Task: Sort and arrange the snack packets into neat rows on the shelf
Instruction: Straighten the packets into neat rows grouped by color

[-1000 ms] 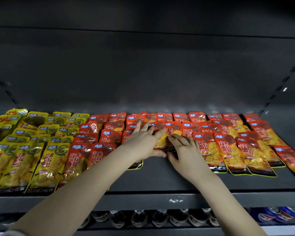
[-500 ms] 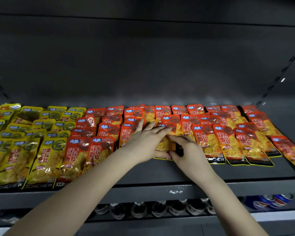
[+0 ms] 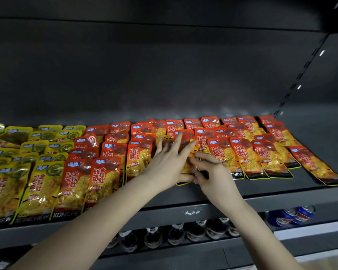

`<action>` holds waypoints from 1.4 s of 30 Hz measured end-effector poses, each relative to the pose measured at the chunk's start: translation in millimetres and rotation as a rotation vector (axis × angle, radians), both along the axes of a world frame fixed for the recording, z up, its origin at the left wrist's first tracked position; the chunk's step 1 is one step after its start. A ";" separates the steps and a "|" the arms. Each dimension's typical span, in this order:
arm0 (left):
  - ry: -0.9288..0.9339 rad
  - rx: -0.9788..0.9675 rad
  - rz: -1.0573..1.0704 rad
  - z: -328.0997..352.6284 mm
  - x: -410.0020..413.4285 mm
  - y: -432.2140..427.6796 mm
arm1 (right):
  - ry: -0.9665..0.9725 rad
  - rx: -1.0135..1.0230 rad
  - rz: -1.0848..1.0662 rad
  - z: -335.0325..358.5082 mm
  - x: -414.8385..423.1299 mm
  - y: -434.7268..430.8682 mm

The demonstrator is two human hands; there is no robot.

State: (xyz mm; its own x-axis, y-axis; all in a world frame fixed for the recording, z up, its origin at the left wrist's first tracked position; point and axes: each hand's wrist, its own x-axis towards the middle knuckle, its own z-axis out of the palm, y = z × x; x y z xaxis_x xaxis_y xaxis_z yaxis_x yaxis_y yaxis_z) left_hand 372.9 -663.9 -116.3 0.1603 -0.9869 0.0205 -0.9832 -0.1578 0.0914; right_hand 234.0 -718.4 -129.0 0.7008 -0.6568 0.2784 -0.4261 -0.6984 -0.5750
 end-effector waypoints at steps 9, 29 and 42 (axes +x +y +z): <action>0.000 -0.047 -0.054 2.7 8.5 16.9 | -0.070 0.016 0.036 0.6 -7.9 15.9; 0.040 0.040 0.041 -8.3 73.4 96.0 | 0.128 -0.063 0.175 -14.9 56.7 67.1; 0.091 0.123 0.009 -14.0 79.0 93.9 | 0.079 0.006 0.124 -19.0 57.7 69.8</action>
